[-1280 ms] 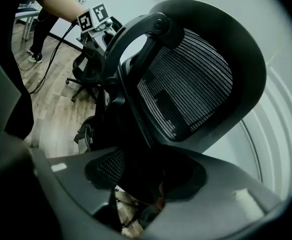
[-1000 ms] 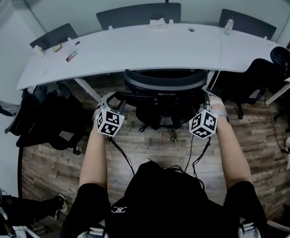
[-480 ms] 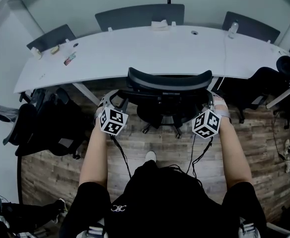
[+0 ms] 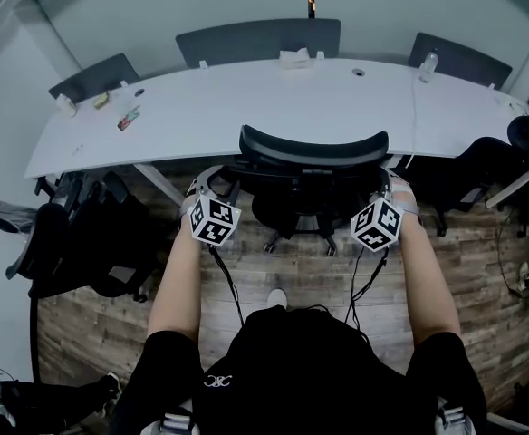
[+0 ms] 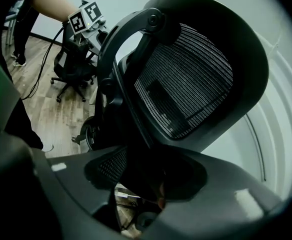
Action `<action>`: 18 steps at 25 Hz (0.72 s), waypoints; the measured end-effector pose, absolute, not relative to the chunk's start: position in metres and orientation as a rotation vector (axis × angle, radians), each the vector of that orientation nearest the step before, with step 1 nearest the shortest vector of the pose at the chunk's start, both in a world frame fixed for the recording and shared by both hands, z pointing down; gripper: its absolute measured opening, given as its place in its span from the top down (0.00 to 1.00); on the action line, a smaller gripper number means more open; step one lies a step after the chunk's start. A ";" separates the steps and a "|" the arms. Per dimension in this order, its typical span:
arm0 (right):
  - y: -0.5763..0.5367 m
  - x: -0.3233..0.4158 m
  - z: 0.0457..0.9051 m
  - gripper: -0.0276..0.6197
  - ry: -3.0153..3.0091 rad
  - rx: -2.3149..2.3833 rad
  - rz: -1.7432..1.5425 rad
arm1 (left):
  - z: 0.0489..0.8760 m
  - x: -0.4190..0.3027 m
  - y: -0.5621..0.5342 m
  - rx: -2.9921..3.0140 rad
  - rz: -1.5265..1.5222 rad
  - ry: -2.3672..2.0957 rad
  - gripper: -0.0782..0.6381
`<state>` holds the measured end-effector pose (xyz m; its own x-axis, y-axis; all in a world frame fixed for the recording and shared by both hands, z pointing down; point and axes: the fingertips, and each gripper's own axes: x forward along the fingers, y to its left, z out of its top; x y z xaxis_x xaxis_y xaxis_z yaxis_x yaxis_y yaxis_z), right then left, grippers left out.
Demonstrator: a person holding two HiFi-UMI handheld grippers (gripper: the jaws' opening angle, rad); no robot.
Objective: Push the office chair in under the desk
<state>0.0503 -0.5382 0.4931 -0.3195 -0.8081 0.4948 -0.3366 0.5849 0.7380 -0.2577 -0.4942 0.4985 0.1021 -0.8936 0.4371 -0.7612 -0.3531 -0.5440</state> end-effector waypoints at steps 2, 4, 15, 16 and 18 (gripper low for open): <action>-0.542 0.047 0.493 0.60 -1.896 0.924 -0.640 | 0.498 -0.261 -0.500 -2.191 -1.090 1.662 0.64; -0.545 0.044 0.492 0.60 -1.894 0.926 -0.636 | 0.497 -0.265 -0.505 -2.190 -1.091 1.661 0.64; -0.564 0.030 0.492 0.60 -1.882 0.931 -0.624 | 0.497 -0.281 -0.527 -2.205 -1.055 1.666 0.64; -0.566 0.029 0.491 0.60 -1.880 0.932 -0.622 | 0.496 -0.282 -0.529 -2.206 -1.055 1.664 0.65; -0.571 0.026 0.491 0.60 -1.877 0.934 -0.616 | 0.495 -0.285 -0.534 -2.205 -1.057 1.661 0.65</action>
<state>0.0264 -0.5709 0.4905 -0.2887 -0.8090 0.5120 -0.3482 0.5868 0.7310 -0.2846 -0.5338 0.4954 0.1204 -0.8970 0.4253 -0.7648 -0.3569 -0.5364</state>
